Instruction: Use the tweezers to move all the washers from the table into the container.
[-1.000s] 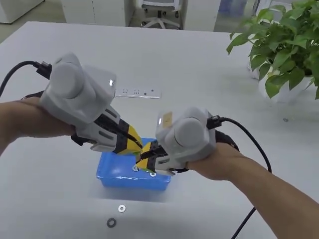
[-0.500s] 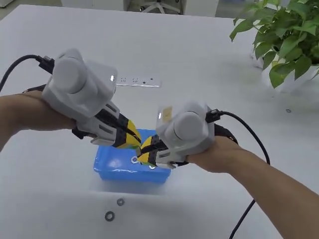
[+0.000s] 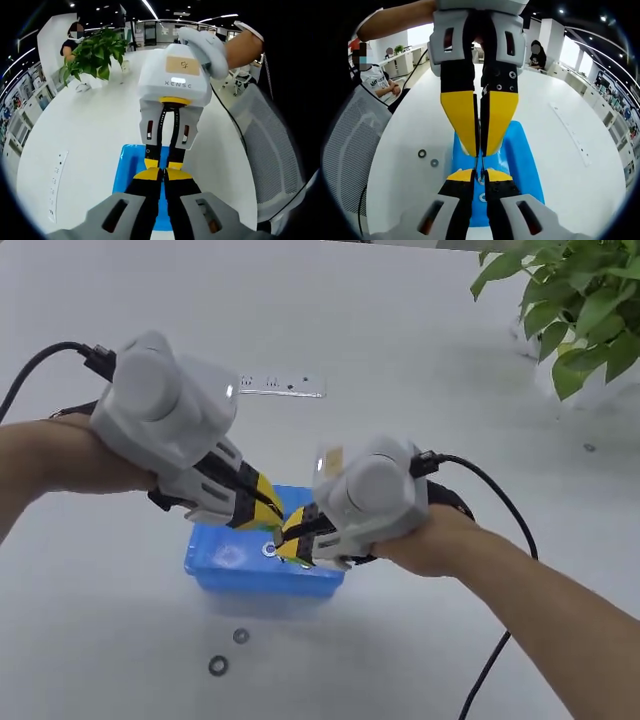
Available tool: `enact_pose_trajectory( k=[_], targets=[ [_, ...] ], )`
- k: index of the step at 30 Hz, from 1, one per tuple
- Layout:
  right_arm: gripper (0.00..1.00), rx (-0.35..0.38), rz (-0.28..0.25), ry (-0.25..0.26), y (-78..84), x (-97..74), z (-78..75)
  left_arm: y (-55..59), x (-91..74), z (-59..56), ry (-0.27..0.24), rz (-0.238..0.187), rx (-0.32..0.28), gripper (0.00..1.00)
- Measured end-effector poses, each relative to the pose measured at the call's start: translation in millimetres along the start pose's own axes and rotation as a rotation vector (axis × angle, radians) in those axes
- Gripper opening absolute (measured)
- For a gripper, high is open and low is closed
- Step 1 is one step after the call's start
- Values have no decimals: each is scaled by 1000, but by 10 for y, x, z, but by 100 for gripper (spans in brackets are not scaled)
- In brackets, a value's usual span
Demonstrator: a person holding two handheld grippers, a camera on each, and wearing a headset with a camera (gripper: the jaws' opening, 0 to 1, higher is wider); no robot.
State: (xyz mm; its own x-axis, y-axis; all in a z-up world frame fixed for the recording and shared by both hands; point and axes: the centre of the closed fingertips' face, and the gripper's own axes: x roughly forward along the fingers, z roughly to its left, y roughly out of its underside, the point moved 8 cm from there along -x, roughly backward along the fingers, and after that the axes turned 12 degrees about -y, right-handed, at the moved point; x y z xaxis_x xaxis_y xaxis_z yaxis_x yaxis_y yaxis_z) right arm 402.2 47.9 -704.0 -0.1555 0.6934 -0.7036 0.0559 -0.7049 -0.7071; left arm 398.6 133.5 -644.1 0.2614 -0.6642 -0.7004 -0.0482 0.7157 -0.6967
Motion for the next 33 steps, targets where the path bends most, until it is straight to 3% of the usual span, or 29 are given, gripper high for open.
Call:
enact_pose_trajectory(
  k=[33],
  targets=[
    [10,28,5,-27,97,92,-60,70,127,43,13,8,-11,6]
  ],
)
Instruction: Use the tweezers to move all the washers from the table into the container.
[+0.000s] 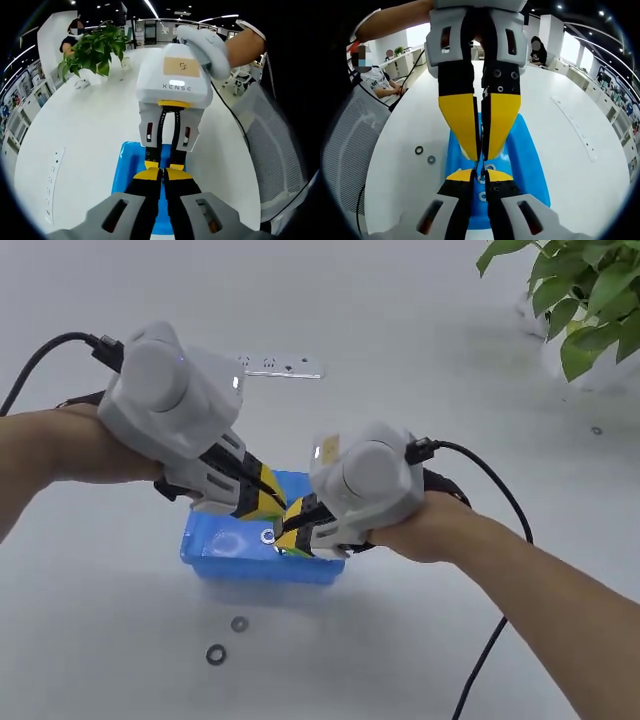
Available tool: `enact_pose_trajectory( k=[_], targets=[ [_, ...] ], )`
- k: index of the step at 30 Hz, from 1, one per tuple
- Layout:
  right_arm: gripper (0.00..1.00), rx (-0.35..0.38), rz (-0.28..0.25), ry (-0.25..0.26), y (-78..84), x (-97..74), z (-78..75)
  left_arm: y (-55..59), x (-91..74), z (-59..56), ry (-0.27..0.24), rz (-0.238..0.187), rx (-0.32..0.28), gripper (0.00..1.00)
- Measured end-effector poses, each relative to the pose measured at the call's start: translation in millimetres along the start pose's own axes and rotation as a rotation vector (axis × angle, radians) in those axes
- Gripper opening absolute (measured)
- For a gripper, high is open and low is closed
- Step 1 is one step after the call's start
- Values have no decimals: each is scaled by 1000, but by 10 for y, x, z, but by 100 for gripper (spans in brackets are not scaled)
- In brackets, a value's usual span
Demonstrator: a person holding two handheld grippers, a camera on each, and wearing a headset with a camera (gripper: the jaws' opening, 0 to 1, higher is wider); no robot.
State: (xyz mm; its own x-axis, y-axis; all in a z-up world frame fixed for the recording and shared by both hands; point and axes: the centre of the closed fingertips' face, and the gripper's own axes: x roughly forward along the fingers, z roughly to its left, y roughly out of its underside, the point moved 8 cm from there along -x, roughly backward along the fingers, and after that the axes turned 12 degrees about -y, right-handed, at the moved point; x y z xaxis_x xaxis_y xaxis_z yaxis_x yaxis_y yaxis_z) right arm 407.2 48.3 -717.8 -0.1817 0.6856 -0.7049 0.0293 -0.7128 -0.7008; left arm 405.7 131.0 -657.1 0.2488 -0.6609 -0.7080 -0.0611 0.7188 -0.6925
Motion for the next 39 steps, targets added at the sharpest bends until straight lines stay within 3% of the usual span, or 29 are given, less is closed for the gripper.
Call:
enact_pose_trajectory(
  k=[17,39],
  targets=[
    [10,-14,5,12,-40,-37,25,-29,-56,-20,-5,1,16,6],
    [11,-39,-31,56,-286,-264,178,-267,-357,-104,-43,0,58,6]
  ],
)
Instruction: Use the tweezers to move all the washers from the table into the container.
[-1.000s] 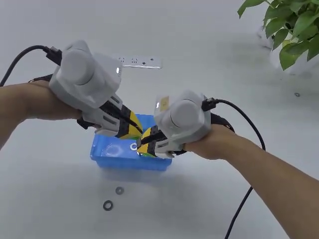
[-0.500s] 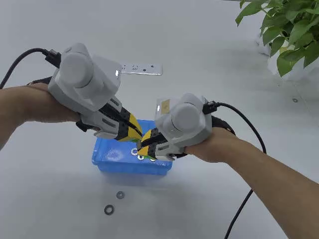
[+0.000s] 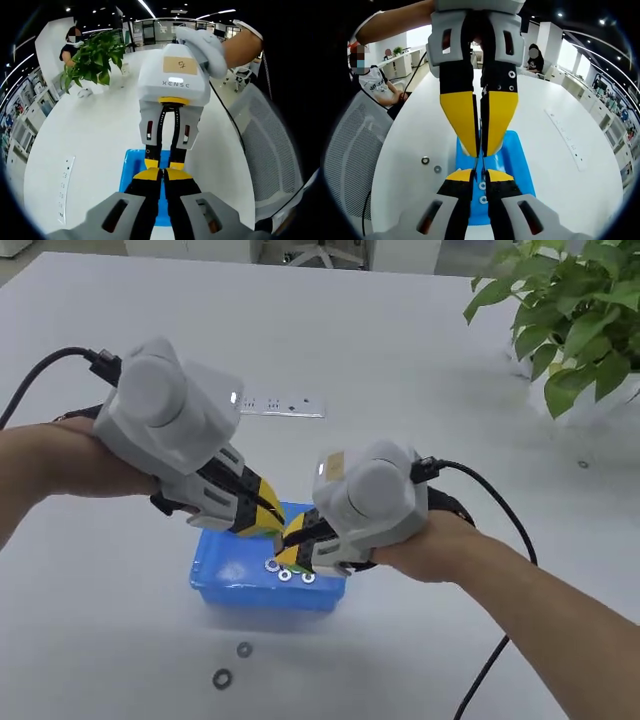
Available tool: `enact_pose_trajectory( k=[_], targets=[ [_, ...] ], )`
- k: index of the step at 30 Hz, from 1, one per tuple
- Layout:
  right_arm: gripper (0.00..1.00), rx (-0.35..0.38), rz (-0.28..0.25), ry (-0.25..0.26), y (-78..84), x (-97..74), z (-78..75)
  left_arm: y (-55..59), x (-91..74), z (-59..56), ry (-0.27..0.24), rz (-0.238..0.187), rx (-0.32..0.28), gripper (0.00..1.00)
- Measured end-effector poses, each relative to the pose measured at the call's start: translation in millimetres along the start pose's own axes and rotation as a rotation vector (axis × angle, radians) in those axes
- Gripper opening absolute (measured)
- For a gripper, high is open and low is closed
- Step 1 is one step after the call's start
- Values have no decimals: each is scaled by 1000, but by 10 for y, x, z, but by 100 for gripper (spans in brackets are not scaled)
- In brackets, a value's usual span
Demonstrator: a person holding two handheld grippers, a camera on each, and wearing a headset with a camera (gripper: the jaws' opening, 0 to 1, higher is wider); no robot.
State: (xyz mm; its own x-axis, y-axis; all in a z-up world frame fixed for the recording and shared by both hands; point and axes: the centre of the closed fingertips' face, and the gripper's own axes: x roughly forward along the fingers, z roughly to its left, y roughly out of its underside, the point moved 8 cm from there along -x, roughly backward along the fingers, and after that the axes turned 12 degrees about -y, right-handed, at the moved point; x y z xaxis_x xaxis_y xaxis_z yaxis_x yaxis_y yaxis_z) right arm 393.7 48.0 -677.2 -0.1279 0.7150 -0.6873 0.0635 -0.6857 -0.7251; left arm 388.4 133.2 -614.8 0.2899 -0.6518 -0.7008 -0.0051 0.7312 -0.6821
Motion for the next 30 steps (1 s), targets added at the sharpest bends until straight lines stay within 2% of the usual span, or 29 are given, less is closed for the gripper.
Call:
enact_pose_trajectory(
  k=[15,30],
  targets=[
    [11,-25,-12,16,-198,-95,188,-121,-243,-149,-24,0,12,6],
    [11,-37,-19,9,-272,-45,394,-81,-381,-345,-37,13,6,6]
  ],
)
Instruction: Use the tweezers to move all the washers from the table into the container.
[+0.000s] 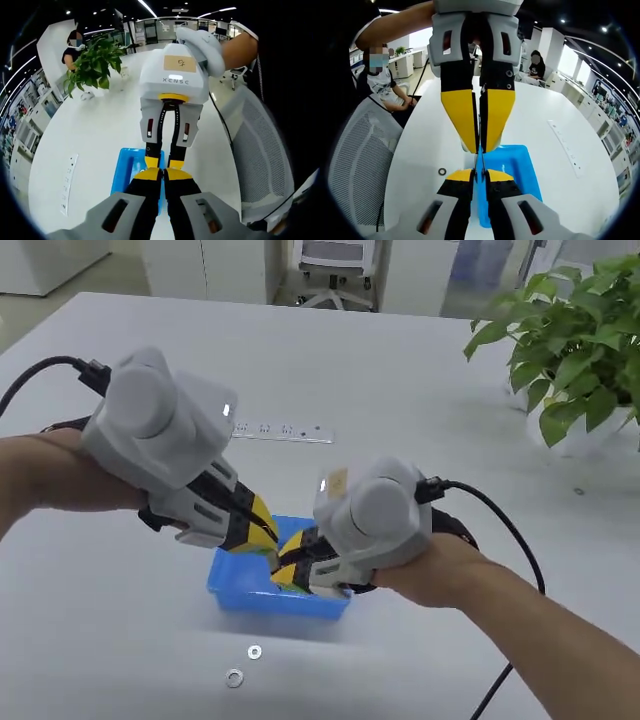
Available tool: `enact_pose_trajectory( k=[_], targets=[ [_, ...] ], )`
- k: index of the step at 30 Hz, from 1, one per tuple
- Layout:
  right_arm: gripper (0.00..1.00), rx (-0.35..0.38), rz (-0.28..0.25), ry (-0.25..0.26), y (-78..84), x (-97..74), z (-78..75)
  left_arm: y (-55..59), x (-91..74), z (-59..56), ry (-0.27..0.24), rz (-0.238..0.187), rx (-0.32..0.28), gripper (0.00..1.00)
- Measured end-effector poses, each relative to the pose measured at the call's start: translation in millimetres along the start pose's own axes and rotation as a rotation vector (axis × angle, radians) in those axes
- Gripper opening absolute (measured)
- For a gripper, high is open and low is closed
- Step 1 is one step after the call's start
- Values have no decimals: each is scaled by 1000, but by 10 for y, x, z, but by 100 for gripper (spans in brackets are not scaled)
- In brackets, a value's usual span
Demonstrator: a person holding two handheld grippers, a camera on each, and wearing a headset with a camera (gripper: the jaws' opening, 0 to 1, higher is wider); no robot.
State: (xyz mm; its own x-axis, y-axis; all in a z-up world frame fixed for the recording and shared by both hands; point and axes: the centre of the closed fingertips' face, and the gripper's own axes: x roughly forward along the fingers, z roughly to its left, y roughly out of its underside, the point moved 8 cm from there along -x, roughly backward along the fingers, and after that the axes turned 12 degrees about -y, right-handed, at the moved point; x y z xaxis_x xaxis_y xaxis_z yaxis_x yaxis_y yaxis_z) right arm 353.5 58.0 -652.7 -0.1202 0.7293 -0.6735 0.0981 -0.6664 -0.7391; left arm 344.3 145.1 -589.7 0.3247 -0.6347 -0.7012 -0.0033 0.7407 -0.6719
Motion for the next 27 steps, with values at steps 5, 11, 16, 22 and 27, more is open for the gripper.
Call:
enact_pose_trajectory(
  k=[5,11,16,22,27],
  targets=[
    [11,3,-8,-6,11,49,56,47,-6,-70,3,7,-6,6],
    [11,3,-7,-20,45,124,124,114,9,-145,8,13,-20,6],
    [11,6,-6,-30,83,175,168,170,35,-211,14,17,-27,6],
    [11,7,-8,-43,140,268,231,233,79,-293,20,29,-27,6],
    [11,9,-8,-52,173,336,266,292,108,-350,23,41,-24,6]
  ],
)
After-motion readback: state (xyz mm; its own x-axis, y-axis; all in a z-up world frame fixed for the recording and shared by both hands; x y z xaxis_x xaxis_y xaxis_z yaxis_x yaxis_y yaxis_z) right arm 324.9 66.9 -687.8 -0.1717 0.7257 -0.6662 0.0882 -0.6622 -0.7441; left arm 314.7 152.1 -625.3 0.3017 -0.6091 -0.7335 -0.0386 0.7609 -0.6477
